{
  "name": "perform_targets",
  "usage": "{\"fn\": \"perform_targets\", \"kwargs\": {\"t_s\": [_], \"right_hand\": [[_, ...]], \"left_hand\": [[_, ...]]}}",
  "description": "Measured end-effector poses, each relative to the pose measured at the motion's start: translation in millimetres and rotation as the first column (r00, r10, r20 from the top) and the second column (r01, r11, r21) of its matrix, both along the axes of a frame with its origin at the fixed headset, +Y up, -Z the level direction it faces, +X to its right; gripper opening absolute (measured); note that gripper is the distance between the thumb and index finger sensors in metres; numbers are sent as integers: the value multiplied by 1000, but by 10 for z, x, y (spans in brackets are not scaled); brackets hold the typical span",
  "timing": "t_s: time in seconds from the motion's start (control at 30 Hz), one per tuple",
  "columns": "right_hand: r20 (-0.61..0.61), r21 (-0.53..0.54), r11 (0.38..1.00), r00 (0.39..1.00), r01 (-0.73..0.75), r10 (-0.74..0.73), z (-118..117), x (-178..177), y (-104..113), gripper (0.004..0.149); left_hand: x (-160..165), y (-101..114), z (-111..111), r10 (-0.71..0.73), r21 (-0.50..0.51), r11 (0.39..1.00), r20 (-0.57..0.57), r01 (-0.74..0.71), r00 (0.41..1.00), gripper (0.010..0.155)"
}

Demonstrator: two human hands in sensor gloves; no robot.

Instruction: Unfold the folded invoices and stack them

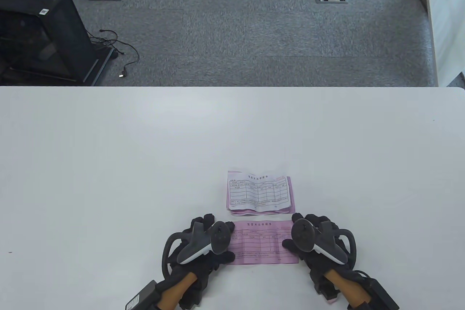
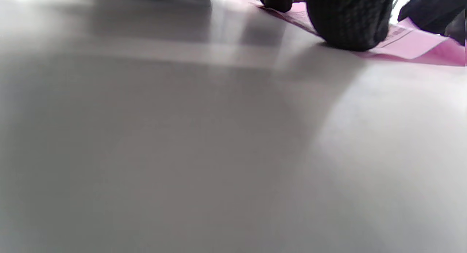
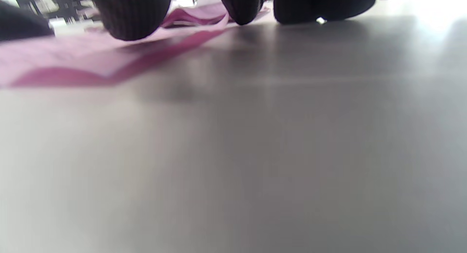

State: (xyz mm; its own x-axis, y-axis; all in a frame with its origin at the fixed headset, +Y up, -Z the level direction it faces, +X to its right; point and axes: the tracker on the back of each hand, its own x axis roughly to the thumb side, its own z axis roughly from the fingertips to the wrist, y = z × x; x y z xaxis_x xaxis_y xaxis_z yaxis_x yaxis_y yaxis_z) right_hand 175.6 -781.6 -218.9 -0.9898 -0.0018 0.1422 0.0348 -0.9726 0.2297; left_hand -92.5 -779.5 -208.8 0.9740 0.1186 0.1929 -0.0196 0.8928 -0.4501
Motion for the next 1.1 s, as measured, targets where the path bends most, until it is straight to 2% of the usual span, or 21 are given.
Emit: {"fn": "perform_targets", "kwargs": {"t_s": [0.1, 0.43, 0.53, 0.63, 0.77, 0.83, 0.9, 0.97, 1.0, 1.1], "right_hand": [[-17, 32, 999, 1000, -24, 24, 25, -43, 15, 77], [54, 45, 999, 999, -9, 7, 94, -83, 25, 47], [120, 4, 998, 991, 67, -67, 94, -58, 8, 44], [200, -49, 975, 959, 216, -202, 130, -22, -28, 44], [224, -38, 960, 938, 279, -264, 139, 30, -22, 40], [228, 8, 934, 908, 358, -351, 140, 66, 9, 39], [245, 154, 867, 832, 474, -499, 153, 118, 61, 39], [199, 180, 814, 790, 552, -580, 170, 152, 184, 39], [171, 178, 799, 781, 575, -600, 177, 156, 253, 39], [26, 219, 722, 736, 656, -677, 199, 125, 478, 38]], "left_hand": [[2, -6, 9, 3, 11, 1000, -2, -3, 1000, 80], [20, -10, 30, -6, 36, 999, 0, 6, 1000, 80], [23, -11, 33, -8, 35, 999, -1, 8, 1000, 80], [28, -12, 43, -10, 33, 999, -4, 10, 1000, 80], [38, -10, 55, -5, 38, 999, -15, 5, 1000, 81], [15, 7, 52, 28, 42, 999, -29, -27, 999, 83], [-34, 54, 42, 90, 10, 996, -51, -90, 995, 87], [-131, 145, 15, 169, -64, 982, -87, -175, 982, 90], [-187, 190, 2, 219, -88, 969, -114, -229, 969, 93], [-386, 309, -43, 420, -57, 895, -221, -442, 880, 97]]}}
